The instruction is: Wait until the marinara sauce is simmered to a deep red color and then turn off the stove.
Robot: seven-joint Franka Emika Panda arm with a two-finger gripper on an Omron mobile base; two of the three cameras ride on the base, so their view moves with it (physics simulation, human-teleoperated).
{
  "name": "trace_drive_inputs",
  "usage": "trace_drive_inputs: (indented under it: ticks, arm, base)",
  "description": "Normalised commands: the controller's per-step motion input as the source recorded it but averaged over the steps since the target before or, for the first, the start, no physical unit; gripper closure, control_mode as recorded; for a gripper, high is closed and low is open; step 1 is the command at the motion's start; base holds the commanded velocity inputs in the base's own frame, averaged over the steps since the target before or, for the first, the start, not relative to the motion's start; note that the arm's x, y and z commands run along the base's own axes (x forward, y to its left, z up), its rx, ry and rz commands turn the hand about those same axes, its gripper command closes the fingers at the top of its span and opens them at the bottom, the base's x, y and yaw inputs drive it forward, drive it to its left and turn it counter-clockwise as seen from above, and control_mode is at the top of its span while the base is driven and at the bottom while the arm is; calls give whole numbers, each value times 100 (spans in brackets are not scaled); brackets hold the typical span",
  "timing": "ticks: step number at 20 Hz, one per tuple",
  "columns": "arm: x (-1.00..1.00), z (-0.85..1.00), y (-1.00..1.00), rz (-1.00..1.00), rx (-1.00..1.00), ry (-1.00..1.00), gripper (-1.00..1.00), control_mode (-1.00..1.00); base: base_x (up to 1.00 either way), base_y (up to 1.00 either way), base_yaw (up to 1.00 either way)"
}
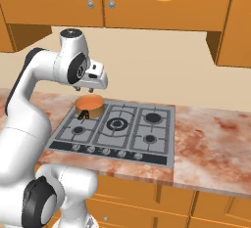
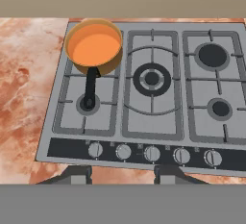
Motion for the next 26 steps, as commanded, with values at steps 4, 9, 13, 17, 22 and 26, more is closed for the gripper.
trace_drive_inputs:
  ticks: [4, 9, 13, 17, 22, 26]
  arm:
    - [-18, -3, 0, 0, 0, -3, -100, -100]
    - [0, 0, 0, 0, 0, 0, -100, -100]
    - [0, 0, 0, 0, 0, 0, -100, -100]
    - [0, 0, 0, 0, 0, 0, -100, -100]
    - [0, 0, 0, 0, 0, 0, -100, -100]
    - [0, 0, 0, 0, 0, 0, -100, -100]
  base:
    - [0, 0, 0]
    - [0, 0, 0]
    - [0, 0, 0]
    - [0, 0, 0]
    - [0, 0, 0]
    - [0, 0, 0]
